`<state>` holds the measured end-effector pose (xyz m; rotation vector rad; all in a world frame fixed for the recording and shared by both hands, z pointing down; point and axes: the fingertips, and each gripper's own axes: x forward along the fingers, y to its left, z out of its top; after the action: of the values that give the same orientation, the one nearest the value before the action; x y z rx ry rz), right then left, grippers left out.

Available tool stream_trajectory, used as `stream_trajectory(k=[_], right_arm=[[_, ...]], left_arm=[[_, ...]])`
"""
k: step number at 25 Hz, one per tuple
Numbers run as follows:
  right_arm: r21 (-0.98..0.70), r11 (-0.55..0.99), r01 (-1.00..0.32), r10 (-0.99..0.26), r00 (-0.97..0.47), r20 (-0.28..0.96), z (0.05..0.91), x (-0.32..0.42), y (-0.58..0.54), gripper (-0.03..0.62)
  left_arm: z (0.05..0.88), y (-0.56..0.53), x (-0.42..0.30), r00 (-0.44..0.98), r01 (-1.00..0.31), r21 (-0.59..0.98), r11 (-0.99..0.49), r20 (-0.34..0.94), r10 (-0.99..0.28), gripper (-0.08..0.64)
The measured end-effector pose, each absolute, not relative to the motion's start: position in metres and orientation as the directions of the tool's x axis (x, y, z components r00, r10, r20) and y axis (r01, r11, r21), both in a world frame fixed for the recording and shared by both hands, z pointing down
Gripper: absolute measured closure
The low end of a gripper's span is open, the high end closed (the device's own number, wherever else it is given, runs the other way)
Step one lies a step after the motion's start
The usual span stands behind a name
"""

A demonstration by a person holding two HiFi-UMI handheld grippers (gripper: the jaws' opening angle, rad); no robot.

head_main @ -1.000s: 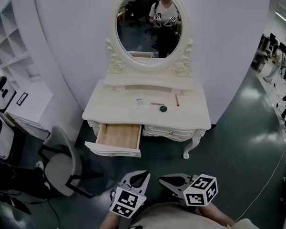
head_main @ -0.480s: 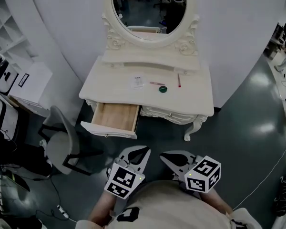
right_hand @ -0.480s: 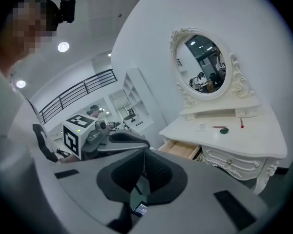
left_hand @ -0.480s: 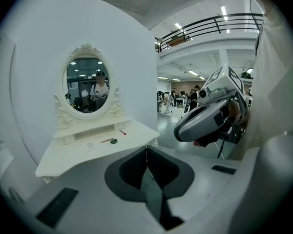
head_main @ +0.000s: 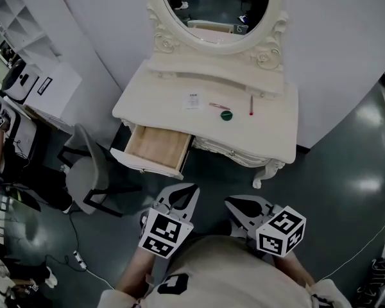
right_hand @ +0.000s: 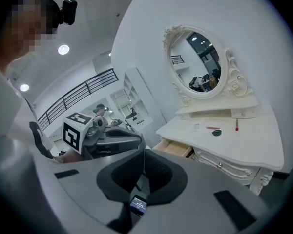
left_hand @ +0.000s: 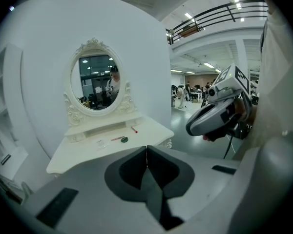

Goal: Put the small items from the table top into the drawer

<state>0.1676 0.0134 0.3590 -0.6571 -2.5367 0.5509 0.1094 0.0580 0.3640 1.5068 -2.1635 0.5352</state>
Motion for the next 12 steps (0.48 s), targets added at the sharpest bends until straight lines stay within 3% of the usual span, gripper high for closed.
stream_trajectory(k=[12], right_arm=[[-0.482, 0.781, 0.396, 0.576, -0.755, 0.313, 0.368, 0.166, -0.031, 0.565]], left_arm=[[0.361, 0.030, 0.089, -0.404, -0.900, -0.117, 0.419, 0.585, -0.704, 0.503]])
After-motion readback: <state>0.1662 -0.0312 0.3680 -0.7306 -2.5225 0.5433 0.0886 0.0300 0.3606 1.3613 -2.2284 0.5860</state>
